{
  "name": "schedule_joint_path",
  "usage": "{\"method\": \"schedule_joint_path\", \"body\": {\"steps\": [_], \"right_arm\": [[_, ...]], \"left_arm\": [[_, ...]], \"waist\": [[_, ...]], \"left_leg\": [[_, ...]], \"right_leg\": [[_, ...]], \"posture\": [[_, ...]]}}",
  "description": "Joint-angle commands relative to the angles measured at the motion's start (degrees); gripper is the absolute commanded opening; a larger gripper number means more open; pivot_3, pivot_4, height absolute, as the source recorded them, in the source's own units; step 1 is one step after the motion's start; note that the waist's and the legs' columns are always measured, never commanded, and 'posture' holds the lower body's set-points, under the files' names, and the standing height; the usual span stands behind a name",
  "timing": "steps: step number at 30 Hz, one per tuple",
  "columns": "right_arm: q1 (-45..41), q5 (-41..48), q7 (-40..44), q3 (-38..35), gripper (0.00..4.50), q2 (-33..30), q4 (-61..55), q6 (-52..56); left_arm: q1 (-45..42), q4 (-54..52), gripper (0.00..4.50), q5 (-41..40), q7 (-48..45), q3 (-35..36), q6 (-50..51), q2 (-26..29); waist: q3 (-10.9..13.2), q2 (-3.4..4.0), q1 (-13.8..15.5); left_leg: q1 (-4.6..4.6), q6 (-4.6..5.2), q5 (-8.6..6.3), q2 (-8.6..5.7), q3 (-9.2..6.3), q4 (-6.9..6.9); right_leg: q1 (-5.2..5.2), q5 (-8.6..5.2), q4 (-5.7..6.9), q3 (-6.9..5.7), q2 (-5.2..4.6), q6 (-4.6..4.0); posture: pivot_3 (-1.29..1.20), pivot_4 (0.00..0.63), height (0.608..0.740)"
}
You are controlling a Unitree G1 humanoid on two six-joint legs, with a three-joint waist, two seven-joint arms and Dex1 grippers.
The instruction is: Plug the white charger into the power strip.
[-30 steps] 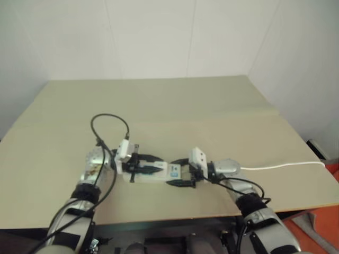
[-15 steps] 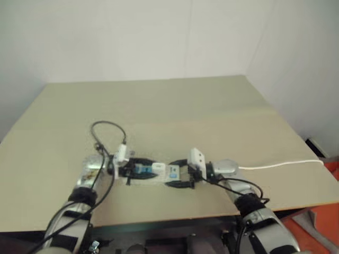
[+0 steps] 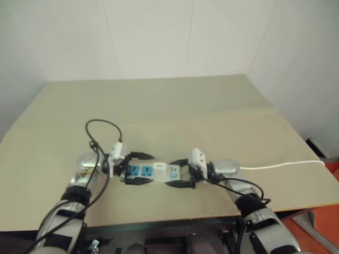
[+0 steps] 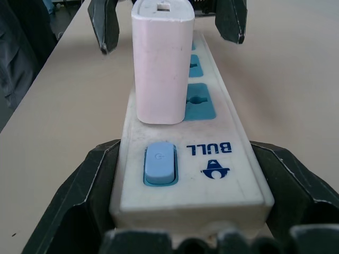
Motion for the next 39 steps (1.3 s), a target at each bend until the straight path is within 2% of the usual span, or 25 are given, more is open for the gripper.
{"method": "schedule_joint_path", "body": {"steps": [1,4,6,8,15,18,21,26,29,33,39], "right_arm": [[-0.4,0.1,0.9,0.8,3.42,0.1,-1.2,0.2],[-0.6,0.6,-0.7,-0.2,3.42,0.6,-1.4,1.1],[-0.7,1.4,0.2,-0.6,4.13,0.3,-1.8,0.5],[-0.5,2.1,1.2,-1.1,4.48,-0.3,-2.6,-0.9],[2.7,5.7,2.5,-3.8,4.48,-4.6,-12.1,0.3],[5.0,7.4,2.0,-6.2,4.48,-9.0,-19.3,2.5],[8.1,7.7,2.6,-9.0,4.48,-16.0,-25.0,3.0],[12.5,12.3,6.1,-14.8,4.48,-26.5,-30.5,6.2],[14.8,14.0,7.3,-17.3,4.48,-30.5,-31.8,6.8],[17.4,15.4,7.9,-18.8,4.48,-33.3,-33.6,7.6],[18.8,16.1,6.9,-18.8,4.48,-34.1,-35.8,8.4]], "left_arm": [[-3.0,-2.9,4.49,-2.3,1.0,5.9,2.7,2.8],[-4.2,-2.5,4.49,-2.9,2.3,10.1,4.4,4.1],[-3.8,-2.8,4.5,-2.9,2.2,12.3,4.5,5.4],[-2.8,-3.7,4.5,-3.0,2.0,14.0,4.9,6.4],[2.6,-11.3,4.5,-3.7,6.4,18.0,7.5,6.1],[5.9,-15.6,4.5,-4.3,7.4,19.7,8.8,7.2],[9.7,-17.8,4.5,-2.2,8.4,20.4,9.0,9.9],[17.8,-24.7,4.5,-4.5,6.3,23.2,10.7,13.8],[21.1,-27.8,4.5,-5.0,7.4,24.7,11.3,14.6],[23.1,-29.6,4.5,-5.3,9.2,25.7,11.8,14.2],[24.1,-31.4,4.5,-5.8,9.5,25.7,11.8,13.5]], "waist": [[0.0,-0.03,0.1],[0.1,-0.09,0.0],[0.1,-0.09,0.1],[0.2,-0.1,0.1],[0.4,-0.16,0.8],[0.5,-0.15,1.1],[0.6,-0.18,1.5],[0.9,-0.2,1.5],[1.0,-0.24,1.8],[1.1,-0.3,1.9],[1.2,-0.31,1.8]], "left_leg": [[0.0,0.0,0.0,0.0,0.0,0.0],[-0.01,0.0,0.0,0.01,0.0,0.0],[-0.01,0.0,0.0,0.01,0.01,0.0],[-0.03,0.0,0.0,0.01,0.01,-0.01],[-0.22,0.0,0.0,0.02,-0.01,0.0],[-0.34,-0.01,-0.01,-0.02,0.0,0.01],[-0.34,-0.02,-0.01,-0.03,0.01,0.01],[-0.3,-0.03,-0.02,0.0,0.09,-0.01],[-0.3,-0.03,-0.02,0.02,0.11,-0.01],[-0.3,-0.03,-0.02,0.03,0.13,0.0],[-0.32,-0.03,-0.02,0.02,0.17,0.0]], "right_leg": [[0.0,0.0,-0.01,-0.01,0.0,0.0],[-0.01,0.0,-0.03,-0.03,0.0,0.0],[-0.01,0.0,-0.04,-0.03,0.0,0.0],[-0.02,0.0,-0.05,-0.03,0.0,0.0],[-0.11,0.02,-0.12,-0.1,-0.06,0.01],[-0.17,0.02,-0.17,-0.11,-0.13,0.02],[-0.18,0.03,-0.2,-0.11,-0.16,0.03],[-0.18,0.0,-0.22,-0.09,-0.16,0.02],[-0.18,0.0,-0.24,-0.09,-0.17,0.02],[-0.18,0.0,-0.24,-0.1,-0.17,0.02],[-0.18,0.01,-0.28,-0.08,-0.19,0.04]], "posture": [[0.0,0.15,0.74],[0.0,0.15,0.74],[0.0,0.15,0.74],[0.0,0.15,0.74],[0.0,0.15,0.74],[0.0,0.15,0.74],[0.0,0.15,0.74],[0.0,0.15,0.74],[0.0,0.15,0.74],[0.0,0.15,0.74],[0.0,0.15,0.74]]}}
